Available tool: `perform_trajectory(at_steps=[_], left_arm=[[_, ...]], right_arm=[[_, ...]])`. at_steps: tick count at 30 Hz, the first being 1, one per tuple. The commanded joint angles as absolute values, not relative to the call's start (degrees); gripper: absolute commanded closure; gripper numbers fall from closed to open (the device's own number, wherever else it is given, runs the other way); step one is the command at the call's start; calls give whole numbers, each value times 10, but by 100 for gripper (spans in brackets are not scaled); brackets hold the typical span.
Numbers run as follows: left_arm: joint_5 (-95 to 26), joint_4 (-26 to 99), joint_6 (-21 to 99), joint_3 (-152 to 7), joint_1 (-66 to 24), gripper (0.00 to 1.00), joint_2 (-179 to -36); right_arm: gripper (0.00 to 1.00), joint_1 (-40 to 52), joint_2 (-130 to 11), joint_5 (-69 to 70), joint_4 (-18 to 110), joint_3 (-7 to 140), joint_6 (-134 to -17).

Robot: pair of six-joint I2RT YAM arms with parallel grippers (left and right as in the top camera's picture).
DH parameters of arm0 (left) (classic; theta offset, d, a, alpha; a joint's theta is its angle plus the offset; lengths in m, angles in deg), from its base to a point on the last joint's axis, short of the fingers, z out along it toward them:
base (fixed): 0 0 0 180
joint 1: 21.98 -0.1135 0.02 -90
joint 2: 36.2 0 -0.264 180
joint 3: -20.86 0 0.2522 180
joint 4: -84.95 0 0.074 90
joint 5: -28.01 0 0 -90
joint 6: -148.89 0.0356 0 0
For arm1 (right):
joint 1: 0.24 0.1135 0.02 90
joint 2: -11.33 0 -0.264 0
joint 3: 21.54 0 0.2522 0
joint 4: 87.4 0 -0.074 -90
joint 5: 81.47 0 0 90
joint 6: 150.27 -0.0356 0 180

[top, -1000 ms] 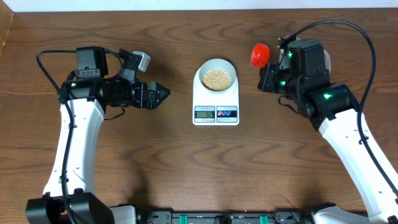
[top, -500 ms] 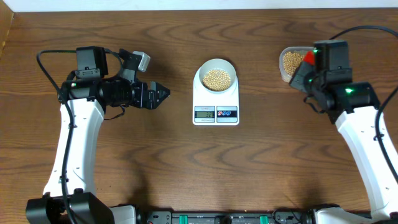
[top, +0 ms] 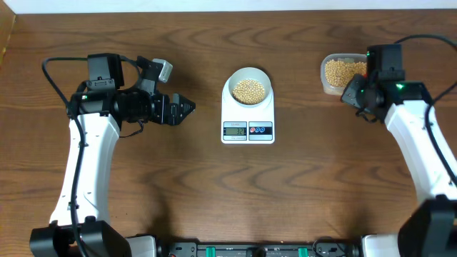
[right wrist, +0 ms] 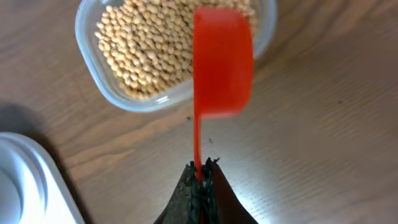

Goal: Scoop item into bowl and weigh 50g on scale
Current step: 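Move the empty scoop back to the soybean tub, then scoop more soybeans from the tub with the right gripper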

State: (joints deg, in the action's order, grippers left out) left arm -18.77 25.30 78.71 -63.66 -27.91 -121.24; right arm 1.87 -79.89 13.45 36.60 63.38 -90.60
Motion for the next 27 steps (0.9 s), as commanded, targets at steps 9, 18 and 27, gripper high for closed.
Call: perform_trajectory(at_steps=[9,18,27], left_arm=[[-181,254,798,-644,-282,10,-1201],[-181,254,798,-644,-282,10,-1201],[-181,254,798,-644,-282,10,-1201]], right_arm=[[99,16,-821,89,437,634,-963],[99,13,-835,75,427,634,-982],[99,12,-875,64,434,634,-995]])
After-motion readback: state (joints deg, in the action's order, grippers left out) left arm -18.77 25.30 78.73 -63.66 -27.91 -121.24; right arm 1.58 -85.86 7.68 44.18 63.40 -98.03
